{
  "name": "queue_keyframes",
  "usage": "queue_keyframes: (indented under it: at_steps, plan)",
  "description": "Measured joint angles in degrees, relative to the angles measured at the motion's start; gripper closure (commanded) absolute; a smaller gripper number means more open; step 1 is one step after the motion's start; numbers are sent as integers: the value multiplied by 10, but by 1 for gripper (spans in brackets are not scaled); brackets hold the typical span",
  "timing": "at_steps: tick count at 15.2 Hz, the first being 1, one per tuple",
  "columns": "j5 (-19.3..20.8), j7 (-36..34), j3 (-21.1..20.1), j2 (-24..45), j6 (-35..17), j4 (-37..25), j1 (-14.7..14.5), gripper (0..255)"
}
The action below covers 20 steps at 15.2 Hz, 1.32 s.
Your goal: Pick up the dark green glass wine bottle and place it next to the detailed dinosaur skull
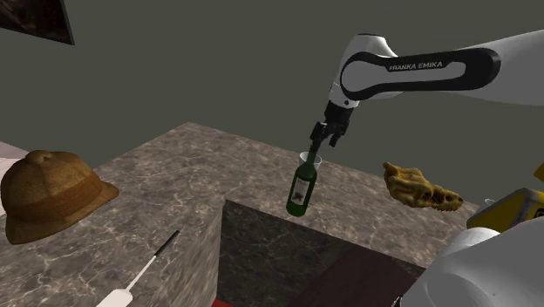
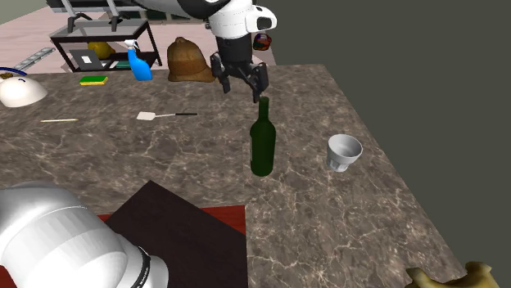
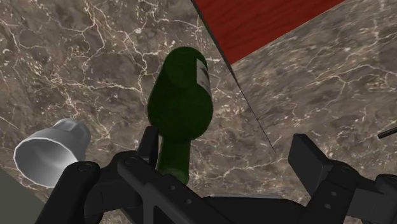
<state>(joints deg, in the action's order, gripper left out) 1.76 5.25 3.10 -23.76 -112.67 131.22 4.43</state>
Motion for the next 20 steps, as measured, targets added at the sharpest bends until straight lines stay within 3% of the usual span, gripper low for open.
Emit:
queue_keyframes:
  at_steps: [5, 11, 18, 19, 20]
  plan:
    - [9, 37, 20, 78, -52, -37, 8, 0]
    - [10, 44, 25, 102, -104, -11, 10, 0]
    - [9, 42, 25, 108, -114, -6, 10, 0]
    - [9, 42, 25, 108, -114, -6, 10, 255]
    - [9, 42, 25, 108, -114, -6, 10, 255]
